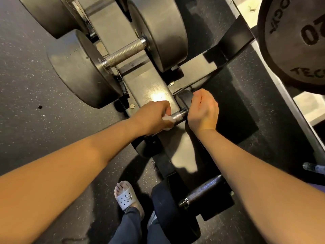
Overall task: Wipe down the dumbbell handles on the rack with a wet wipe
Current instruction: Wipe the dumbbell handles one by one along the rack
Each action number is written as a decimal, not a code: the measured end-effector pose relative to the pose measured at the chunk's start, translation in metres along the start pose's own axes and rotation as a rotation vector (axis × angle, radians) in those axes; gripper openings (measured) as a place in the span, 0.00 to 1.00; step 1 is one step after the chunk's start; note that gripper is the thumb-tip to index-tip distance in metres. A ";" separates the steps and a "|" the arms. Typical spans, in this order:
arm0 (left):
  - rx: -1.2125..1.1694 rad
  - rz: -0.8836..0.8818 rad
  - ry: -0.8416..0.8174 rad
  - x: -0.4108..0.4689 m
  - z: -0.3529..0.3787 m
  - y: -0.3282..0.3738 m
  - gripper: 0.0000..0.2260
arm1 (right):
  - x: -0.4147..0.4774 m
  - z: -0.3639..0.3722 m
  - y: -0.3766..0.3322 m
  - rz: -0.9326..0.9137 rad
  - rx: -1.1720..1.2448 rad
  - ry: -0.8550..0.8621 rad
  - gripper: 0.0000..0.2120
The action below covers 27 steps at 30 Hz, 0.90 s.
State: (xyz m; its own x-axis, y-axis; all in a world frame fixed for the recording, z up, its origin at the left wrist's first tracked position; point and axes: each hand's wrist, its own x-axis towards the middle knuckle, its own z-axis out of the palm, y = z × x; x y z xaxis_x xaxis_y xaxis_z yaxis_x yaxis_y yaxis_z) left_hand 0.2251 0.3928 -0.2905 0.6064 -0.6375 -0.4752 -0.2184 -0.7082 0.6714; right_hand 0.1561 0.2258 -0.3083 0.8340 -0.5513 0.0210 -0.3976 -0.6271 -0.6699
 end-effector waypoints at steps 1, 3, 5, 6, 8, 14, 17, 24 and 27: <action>0.033 0.004 -0.008 -0.002 0.001 -0.006 0.12 | 0.000 0.000 0.000 -0.013 0.007 0.005 0.14; 0.133 0.019 -0.048 -0.010 -0.001 -0.015 0.14 | 0.000 0.001 0.000 -0.034 0.024 0.020 0.14; 0.258 0.036 -0.127 -0.018 -0.005 -0.019 0.15 | 0.000 0.001 0.001 -0.042 0.043 0.031 0.14; 0.334 0.033 -0.168 -0.020 -0.007 -0.020 0.14 | 0.000 0.002 0.001 -0.044 0.056 0.037 0.14; 0.384 0.021 -0.214 -0.020 -0.010 -0.016 0.11 | 0.001 0.003 0.002 -0.045 0.073 0.051 0.14; -0.800 -0.234 0.109 0.014 -0.005 0.013 0.13 | 0.001 0.004 0.001 0.001 0.050 0.068 0.14; -0.968 -0.263 0.102 0.026 0.006 0.007 0.13 | 0.001 0.004 0.001 -0.024 0.078 0.077 0.15; -0.027 0.119 0.140 0.007 0.008 -0.003 0.10 | -0.002 0.002 -0.002 -0.004 0.094 0.037 0.15; 0.413 0.330 0.160 -0.002 0.008 -0.004 0.16 | -0.001 0.001 -0.002 -0.016 0.059 0.034 0.15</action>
State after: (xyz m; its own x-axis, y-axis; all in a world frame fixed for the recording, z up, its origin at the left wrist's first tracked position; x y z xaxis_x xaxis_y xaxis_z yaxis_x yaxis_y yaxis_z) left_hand 0.2184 0.3946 -0.2963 0.5562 -0.8148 -0.1635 -0.6788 -0.5589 0.4762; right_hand 0.1568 0.2282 -0.3078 0.8263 -0.5604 0.0567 -0.3603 -0.6032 -0.7115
